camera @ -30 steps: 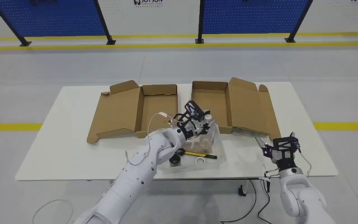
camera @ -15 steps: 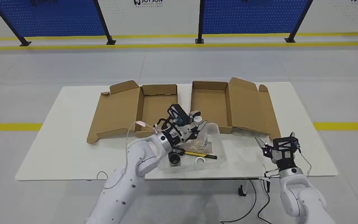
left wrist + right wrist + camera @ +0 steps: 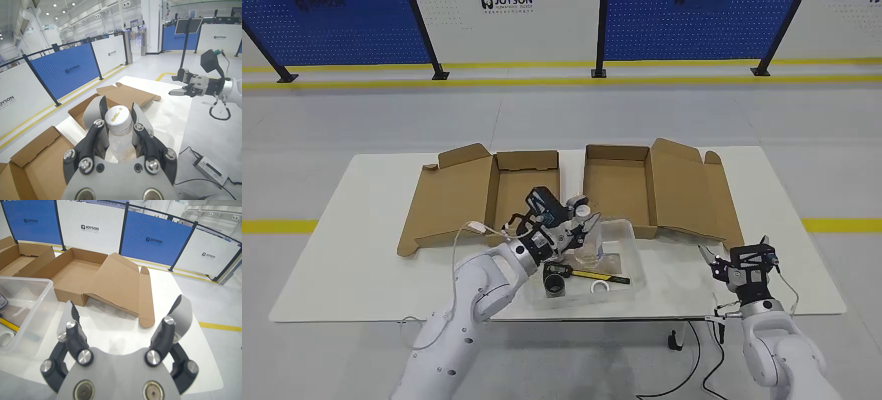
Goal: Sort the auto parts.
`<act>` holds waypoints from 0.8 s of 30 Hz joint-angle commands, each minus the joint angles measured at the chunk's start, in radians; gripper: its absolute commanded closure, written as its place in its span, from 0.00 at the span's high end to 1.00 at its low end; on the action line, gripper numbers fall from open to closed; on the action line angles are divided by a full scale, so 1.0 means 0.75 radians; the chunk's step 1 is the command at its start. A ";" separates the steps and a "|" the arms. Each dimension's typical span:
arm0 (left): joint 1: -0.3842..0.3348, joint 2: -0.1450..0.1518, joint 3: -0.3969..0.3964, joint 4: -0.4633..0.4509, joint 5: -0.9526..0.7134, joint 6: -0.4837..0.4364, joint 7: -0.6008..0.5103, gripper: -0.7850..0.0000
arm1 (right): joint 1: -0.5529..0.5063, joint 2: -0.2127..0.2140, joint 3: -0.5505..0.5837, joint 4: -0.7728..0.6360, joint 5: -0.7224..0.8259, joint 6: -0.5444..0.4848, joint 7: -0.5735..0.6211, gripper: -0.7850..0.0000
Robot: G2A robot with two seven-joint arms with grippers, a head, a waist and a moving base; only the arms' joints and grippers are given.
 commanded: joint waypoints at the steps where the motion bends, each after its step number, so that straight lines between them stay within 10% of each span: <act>1: -0.023 0.001 -0.009 0.006 0.038 0.045 0.015 0.00 | 0.000 0.000 0.000 0.000 0.000 0.000 0.000 1.00; 24: -0.299 -0.024 0.025 0.551 0.377 0.542 0.310 0.00 | 0.000 0.000 0.000 0.000 0.000 0.000 0.000 1.00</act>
